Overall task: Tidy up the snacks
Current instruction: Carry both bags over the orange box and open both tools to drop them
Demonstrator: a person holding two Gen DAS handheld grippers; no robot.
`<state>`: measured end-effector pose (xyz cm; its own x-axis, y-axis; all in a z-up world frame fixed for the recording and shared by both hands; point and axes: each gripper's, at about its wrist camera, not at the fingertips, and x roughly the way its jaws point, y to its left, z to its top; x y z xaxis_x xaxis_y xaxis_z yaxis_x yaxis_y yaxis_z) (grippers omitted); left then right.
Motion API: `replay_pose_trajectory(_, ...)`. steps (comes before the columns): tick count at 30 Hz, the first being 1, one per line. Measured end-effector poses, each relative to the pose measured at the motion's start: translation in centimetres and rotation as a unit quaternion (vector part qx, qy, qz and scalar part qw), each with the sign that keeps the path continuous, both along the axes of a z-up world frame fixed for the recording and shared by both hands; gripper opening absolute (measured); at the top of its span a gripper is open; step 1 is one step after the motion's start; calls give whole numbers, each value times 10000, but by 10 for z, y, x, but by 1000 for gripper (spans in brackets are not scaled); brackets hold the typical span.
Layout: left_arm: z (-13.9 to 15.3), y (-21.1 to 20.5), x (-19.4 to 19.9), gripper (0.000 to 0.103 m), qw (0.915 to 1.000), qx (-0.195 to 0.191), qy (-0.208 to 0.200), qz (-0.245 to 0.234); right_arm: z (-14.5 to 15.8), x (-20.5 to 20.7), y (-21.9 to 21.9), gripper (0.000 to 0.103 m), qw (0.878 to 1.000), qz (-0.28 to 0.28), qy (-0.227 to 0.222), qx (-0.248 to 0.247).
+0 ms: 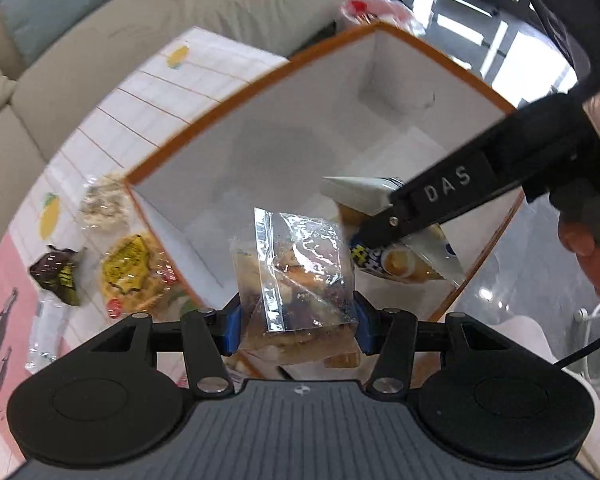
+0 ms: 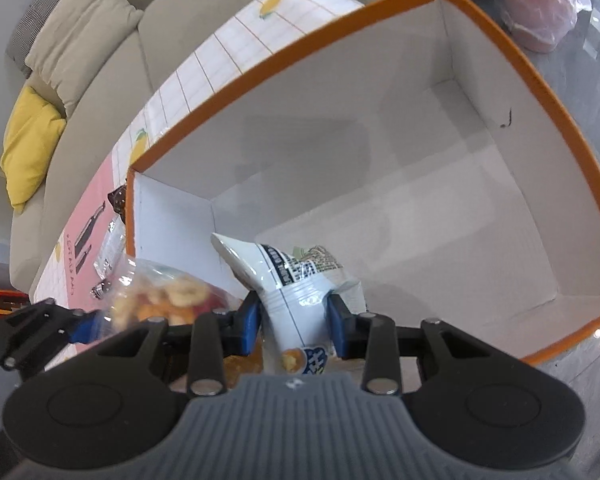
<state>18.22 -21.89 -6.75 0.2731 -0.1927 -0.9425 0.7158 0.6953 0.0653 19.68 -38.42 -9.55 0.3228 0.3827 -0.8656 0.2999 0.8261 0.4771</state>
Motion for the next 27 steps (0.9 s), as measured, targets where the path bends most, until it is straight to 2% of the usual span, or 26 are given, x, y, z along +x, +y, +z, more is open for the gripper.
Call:
replay_pose_trajectory(8,-22,-6,5,60,9994,312,153,-84,-23,13,7,35,9987,208,473,-39)
replay_pose_trajectory(12,-24,-11,10,62,9990,386,180,-133,-28,17,10,36,9985,225,496,-61)
replay_pose_trajectory(17,-24,-12,10,76,9992,361,159,-113,-27,17,13,41,9975,278,642,-82)
replay_pose_trajectory(19,-23,-10,9,76,9992,353,131,-119,-28,17,15,42,9970,311,695,-100)
replay_pose_trajectory(22,-14,-9,5,81,9994,320,17,-130,-27,16,15,48,9968,260,749,-80)
replay_pose_trajectory(26,3,-5,-3,81,9993,260,-166,-197,-18,14,19,62,9968,272,705,-272)
replay_pose_trajectory(27,7,-4,-5,81,9993,239,-201,-206,-14,13,20,63,9968,280,669,-330)
